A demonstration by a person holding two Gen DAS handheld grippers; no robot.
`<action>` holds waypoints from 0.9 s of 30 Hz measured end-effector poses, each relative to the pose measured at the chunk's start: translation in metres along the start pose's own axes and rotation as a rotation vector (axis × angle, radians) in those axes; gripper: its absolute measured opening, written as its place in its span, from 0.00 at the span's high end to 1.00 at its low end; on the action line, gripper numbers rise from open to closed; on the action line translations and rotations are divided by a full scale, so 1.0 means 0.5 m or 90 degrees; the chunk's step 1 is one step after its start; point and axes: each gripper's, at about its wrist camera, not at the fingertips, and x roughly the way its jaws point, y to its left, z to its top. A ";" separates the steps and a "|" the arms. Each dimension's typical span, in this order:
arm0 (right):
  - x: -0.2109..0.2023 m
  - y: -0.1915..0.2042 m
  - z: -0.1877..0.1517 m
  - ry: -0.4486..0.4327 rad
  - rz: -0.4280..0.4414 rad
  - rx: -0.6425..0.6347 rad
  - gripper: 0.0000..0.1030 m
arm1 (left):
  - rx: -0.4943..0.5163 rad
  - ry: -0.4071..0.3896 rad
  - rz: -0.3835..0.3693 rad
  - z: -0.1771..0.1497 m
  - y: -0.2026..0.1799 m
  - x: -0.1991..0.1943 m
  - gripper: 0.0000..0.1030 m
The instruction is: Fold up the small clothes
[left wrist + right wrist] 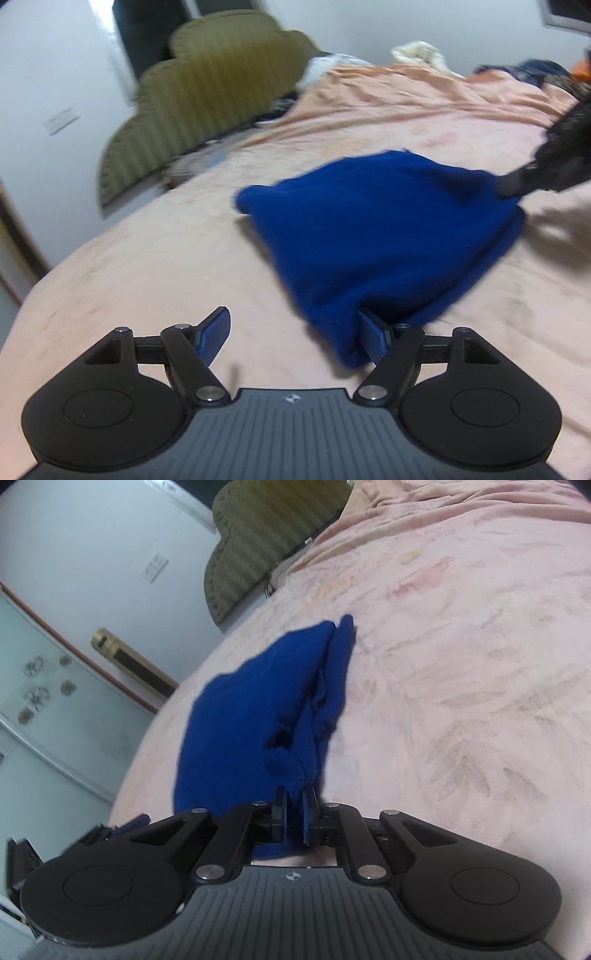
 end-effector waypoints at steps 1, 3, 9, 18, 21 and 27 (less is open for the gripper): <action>-0.004 0.003 0.001 -0.005 0.014 0.006 0.90 | -0.010 -0.001 0.011 -0.002 0.011 -0.004 0.27; -0.012 0.004 -0.001 -0.008 0.056 0.029 0.90 | -0.021 0.005 0.006 -0.008 0.026 -0.008 0.27; 0.006 -0.011 -0.029 0.020 0.030 0.038 0.90 | -0.006 -0.003 -0.027 -0.032 0.019 -0.036 0.27; -0.026 0.059 -0.026 -0.075 -0.105 -0.101 0.75 | -0.177 -0.027 -0.091 0.046 0.078 -0.020 0.27; 0.003 0.089 -0.030 -0.059 -0.080 -0.142 0.73 | -0.140 0.057 -0.075 0.043 0.040 0.044 0.27; 0.032 0.089 -0.031 -0.032 -0.157 -0.175 0.72 | -0.125 0.029 -0.053 0.058 0.040 0.039 0.27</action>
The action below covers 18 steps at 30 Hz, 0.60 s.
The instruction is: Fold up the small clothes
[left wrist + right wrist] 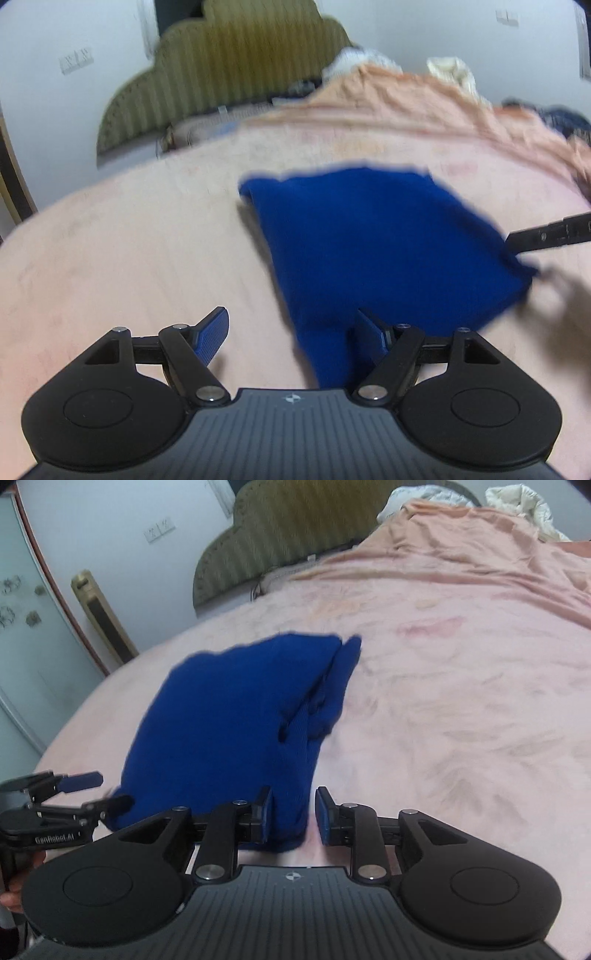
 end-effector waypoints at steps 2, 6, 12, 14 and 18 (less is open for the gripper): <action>-0.004 0.000 0.028 -0.026 0.012 0.007 0.72 | -0.024 -0.012 -0.002 0.044 0.003 0.011 0.27; 0.036 0.035 0.077 -0.047 0.027 -0.040 0.66 | -0.049 0.031 0.008 0.074 -0.006 0.079 0.25; 0.079 0.024 0.067 -0.010 -0.012 -0.011 0.60 | -0.091 0.059 0.016 0.037 -0.009 0.073 0.25; 0.049 0.026 0.057 -0.027 -0.018 -0.006 0.48 | -0.111 0.072 0.021 0.028 -0.006 0.071 0.25; 0.006 0.064 0.025 -0.055 -0.067 -0.074 0.36 | -0.139 0.081 0.028 0.016 -0.009 0.059 0.25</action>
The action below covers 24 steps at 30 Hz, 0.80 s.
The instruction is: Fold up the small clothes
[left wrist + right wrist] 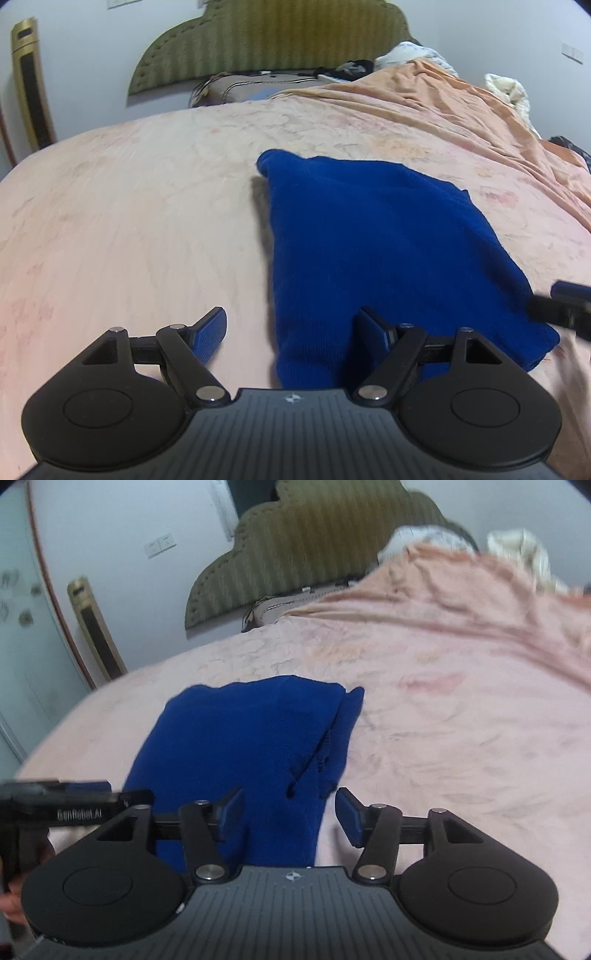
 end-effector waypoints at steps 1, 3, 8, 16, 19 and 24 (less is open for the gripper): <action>-0.005 0.009 -0.005 0.001 -0.004 -0.016 0.29 | -0.003 0.001 0.003 -0.005 -0.001 -0.004 0.25; -0.006 0.027 -0.017 0.004 -0.011 -0.047 0.23 | -0.002 0.005 0.010 -0.014 -0.004 -0.010 0.25; 0.002 0.050 -0.034 0.012 -0.036 -0.073 0.22 | 0.003 0.013 0.020 -0.030 -0.009 -0.020 0.25; 0.011 0.038 -0.060 0.033 -0.069 -0.052 0.18 | 0.004 0.013 0.026 -0.039 -0.013 -0.027 0.24; 0.007 0.036 -0.065 0.032 -0.069 -0.046 0.18 | 0.009 0.008 0.023 -0.039 -0.013 -0.029 0.24; 0.004 0.014 -0.047 0.027 -0.024 -0.016 0.17 | 0.000 -0.021 0.003 -0.008 0.010 -0.031 0.24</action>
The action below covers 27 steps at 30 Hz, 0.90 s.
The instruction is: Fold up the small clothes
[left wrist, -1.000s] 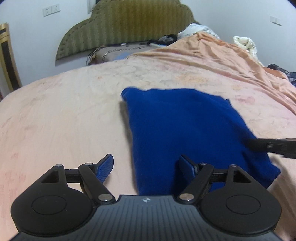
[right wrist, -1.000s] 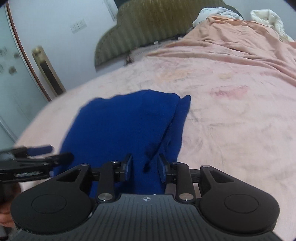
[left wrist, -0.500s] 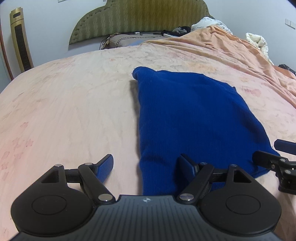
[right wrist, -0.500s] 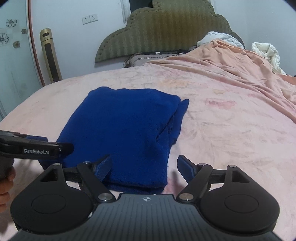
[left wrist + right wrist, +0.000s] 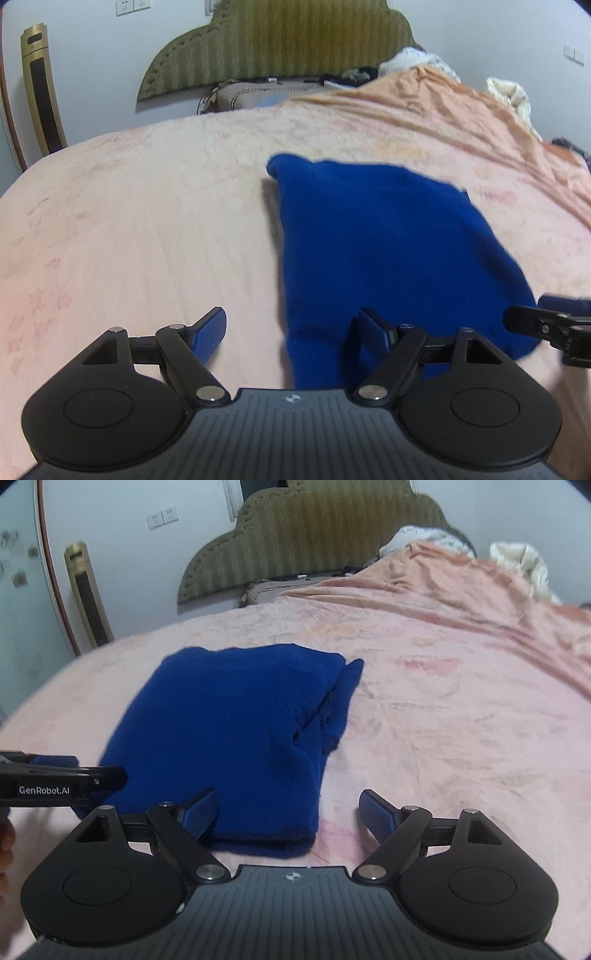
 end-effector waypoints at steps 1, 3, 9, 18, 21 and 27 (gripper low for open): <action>0.004 -0.013 0.007 0.003 0.019 0.021 0.17 | -0.010 0.000 -0.015 0.010 0.010 0.007 0.24; 0.017 -0.040 0.019 0.009 0.058 0.060 0.18 | -0.040 0.012 -0.033 0.022 0.029 0.023 0.24; 0.058 -0.091 0.034 0.031 0.134 0.130 0.22 | -0.081 0.023 -0.112 0.040 0.053 0.069 0.24; 0.166 -0.161 0.091 0.027 0.245 0.255 0.29 | -0.196 0.051 -0.205 0.119 0.109 0.181 0.24; 0.211 -0.176 0.118 0.030 0.278 0.282 0.39 | -0.234 0.054 -0.253 0.142 0.130 0.224 0.24; 0.303 -0.180 0.177 0.056 0.328 0.265 0.49 | -0.272 0.058 -0.325 0.191 0.149 0.307 0.25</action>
